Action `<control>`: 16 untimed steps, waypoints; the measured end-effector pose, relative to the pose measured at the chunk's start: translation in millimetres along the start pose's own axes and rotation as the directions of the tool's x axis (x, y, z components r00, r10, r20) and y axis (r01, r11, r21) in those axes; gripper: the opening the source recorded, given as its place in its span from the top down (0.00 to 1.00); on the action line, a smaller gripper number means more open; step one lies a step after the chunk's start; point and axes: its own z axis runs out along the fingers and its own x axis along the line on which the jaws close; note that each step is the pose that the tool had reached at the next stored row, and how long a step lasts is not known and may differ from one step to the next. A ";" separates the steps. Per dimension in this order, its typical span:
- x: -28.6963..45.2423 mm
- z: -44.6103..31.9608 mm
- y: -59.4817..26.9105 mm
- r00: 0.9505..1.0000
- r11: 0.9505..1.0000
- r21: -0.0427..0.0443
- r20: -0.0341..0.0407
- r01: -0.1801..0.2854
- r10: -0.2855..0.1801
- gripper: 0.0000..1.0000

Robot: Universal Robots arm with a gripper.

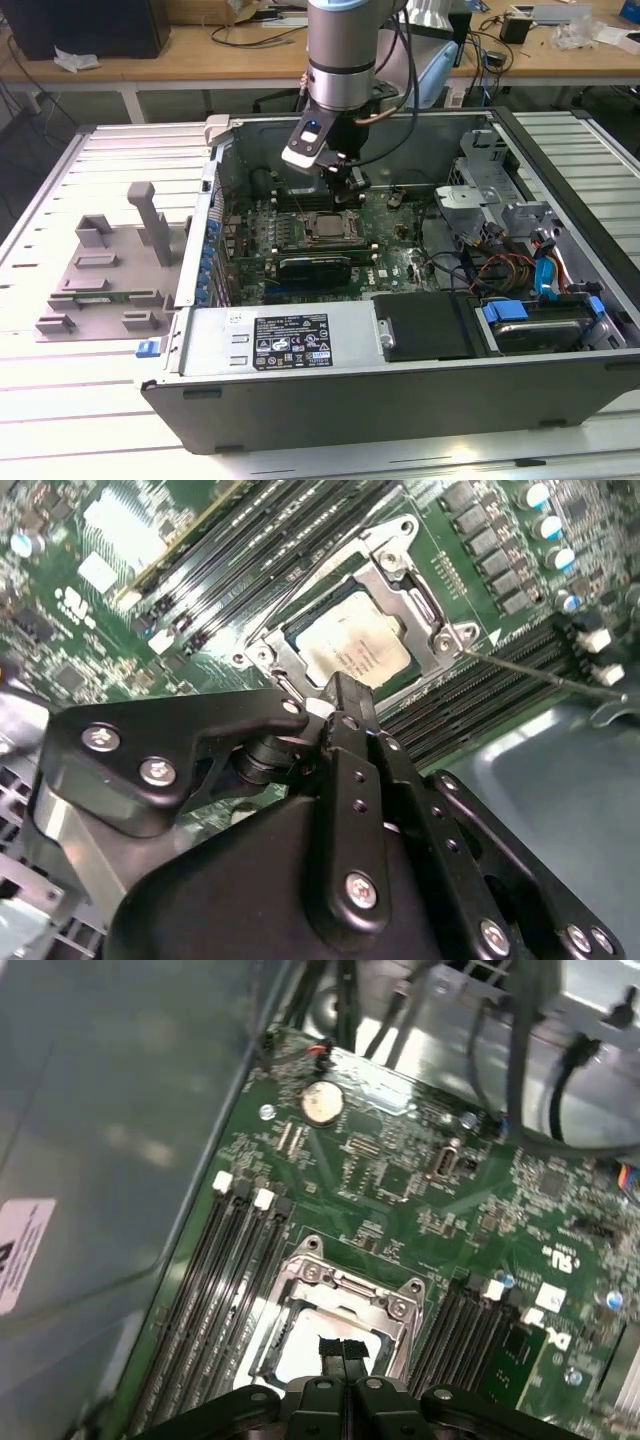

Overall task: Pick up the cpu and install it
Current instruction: 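Close the cpu cover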

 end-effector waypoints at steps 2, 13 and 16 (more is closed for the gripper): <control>0.0 0.1 0.0 0.999 0.999 0.000 0.000 0.035 -0.035 0.89; 0.0 0.5 0.0 0.958 0.958 -0.002 -0.002 0.286 -0.286 0.89; 0.0 0.7 0.0 0.932 0.932 -0.003 -0.002 0.362 -0.362 0.89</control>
